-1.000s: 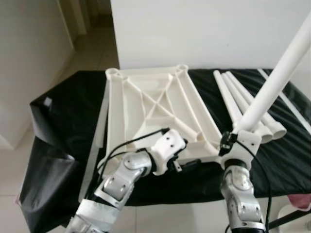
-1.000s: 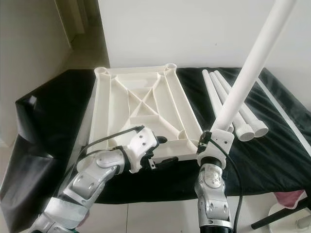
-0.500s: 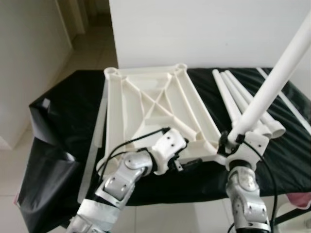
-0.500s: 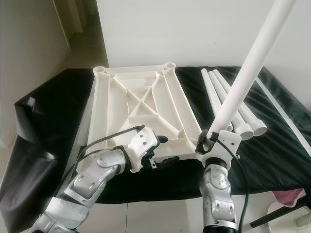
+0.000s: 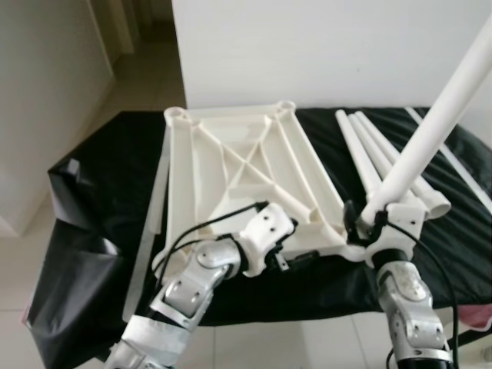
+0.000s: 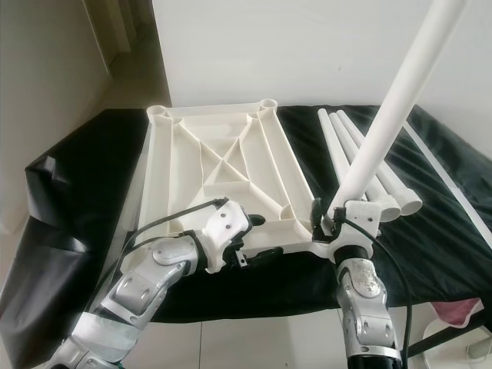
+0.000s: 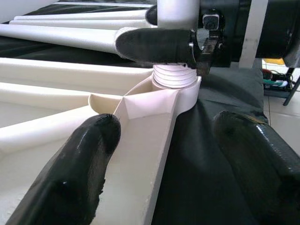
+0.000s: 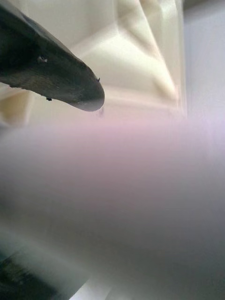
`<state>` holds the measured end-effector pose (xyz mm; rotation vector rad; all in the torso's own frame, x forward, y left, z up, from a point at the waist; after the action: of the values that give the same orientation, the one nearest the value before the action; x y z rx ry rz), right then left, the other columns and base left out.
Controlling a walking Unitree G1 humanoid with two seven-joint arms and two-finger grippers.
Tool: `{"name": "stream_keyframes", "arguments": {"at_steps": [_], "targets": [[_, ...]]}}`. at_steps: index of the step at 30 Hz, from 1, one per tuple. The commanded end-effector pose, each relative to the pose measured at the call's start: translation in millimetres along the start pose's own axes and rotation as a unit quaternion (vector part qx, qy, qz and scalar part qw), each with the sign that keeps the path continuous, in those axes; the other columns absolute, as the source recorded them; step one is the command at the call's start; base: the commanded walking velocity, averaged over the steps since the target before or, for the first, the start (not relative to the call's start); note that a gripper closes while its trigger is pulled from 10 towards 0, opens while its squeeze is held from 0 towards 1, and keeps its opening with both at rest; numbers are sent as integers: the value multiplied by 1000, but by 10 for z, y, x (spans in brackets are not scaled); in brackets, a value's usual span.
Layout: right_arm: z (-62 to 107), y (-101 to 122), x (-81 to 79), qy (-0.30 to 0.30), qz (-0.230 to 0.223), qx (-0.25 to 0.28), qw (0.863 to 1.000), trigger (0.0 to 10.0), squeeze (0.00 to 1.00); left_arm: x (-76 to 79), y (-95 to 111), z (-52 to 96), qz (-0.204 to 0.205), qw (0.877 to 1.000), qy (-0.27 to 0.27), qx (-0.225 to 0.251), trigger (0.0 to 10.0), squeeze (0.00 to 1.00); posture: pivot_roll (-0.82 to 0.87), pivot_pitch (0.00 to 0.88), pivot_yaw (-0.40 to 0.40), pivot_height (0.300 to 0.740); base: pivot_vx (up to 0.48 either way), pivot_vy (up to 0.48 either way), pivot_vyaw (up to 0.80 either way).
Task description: Building children table
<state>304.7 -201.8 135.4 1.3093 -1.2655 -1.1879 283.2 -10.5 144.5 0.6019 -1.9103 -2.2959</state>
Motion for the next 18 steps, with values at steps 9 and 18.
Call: {"name": "stream_keyframes", "arguments": {"at_steps": [9,18], "targets": [[45,43,71,131,19,-7,991,10000,0,44,-21,-11,0,1000,-13,-7,10000,0,24,0,-9,740,0,0,0],[107,-15,174,216,47,-49,974,10000,0,41,-27,-10,-1,1000,-16,-9,10000,0,19,0,3,740,0,0,0]]}}
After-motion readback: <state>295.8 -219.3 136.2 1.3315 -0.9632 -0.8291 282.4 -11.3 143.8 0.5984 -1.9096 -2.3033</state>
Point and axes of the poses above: a point about 5 cm out from each wrist's last joint towards the gripper, its own z axis pointing back from the gripper into the wrist, its own y axis along the axis of the wrist's last joint, x = y × z, the point moved 3 cm from there along -z, pointing out of the wrist towards the gripper, and after that the axes turned 3 degrees about -z, right-handed, at the moved point
